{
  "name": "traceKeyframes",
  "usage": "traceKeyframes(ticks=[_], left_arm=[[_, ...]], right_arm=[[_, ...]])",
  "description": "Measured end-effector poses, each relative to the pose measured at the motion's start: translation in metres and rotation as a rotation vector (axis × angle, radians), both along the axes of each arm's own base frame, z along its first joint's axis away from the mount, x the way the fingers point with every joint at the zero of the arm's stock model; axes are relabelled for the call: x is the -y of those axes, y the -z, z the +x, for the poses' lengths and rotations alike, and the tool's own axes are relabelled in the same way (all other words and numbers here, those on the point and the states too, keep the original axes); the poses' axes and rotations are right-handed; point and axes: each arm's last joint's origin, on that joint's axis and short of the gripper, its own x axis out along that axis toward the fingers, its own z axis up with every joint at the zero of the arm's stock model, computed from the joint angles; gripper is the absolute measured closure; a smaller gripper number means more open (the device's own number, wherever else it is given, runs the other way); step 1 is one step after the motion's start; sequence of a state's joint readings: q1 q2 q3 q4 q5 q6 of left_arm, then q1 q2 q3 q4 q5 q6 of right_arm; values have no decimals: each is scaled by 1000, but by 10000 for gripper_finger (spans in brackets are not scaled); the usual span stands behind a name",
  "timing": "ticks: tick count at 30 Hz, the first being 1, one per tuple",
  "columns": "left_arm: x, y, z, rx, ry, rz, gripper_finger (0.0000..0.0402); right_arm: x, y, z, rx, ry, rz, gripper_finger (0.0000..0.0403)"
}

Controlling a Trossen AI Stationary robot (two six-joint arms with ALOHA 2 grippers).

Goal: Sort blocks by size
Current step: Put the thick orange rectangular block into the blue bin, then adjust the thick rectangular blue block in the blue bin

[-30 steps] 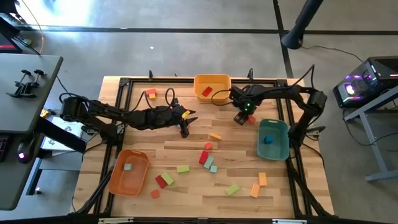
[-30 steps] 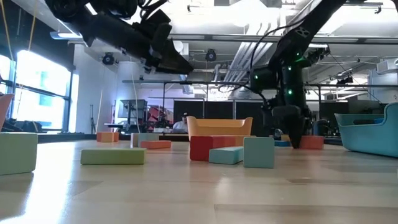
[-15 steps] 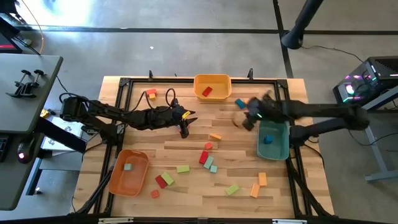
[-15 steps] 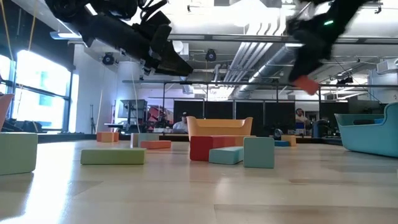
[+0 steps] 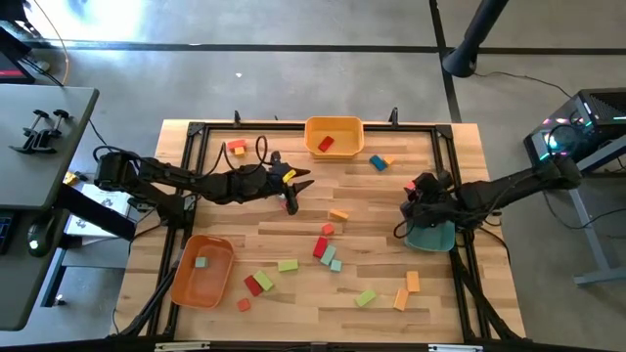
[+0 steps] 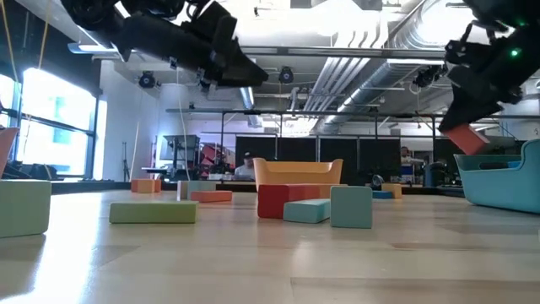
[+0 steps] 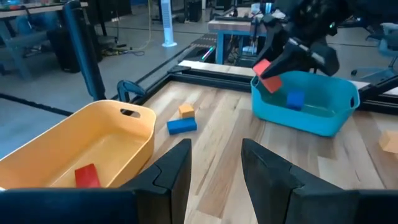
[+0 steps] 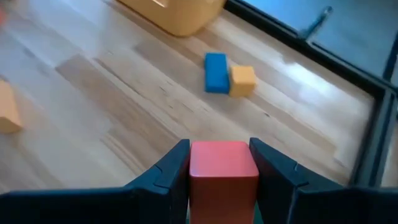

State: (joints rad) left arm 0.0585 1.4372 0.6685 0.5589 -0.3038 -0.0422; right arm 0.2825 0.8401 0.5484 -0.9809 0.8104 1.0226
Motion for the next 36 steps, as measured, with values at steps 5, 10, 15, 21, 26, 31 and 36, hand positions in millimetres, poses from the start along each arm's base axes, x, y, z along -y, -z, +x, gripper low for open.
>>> traceKeyframes(ticks=[5,10,15,21,26,31,36], left_arm=[[-1,0,0,0,-23,6,276],[-1,0,-1,-4,-46,20,276],[-1,0,-1,-8,-45,28,276],[-1,0,-1,-8,-45,29,276],[-1,-1,0,4,-46,29,276],[-1,-2,0,7,-46,29,276],[-1,-2,0,7,-45,29,276]], right_arm=[[-1,4,-1,-46,8,32,274],[0,15,-3,-64,32,47,274],[1,25,-8,-54,91,77,231],[1,16,-8,-56,98,94,183],[-1,3,-9,-72,69,132,179],[-7,3,-5,-112,-65,305,178],[-10,4,-7,-155,-66,467,179]])
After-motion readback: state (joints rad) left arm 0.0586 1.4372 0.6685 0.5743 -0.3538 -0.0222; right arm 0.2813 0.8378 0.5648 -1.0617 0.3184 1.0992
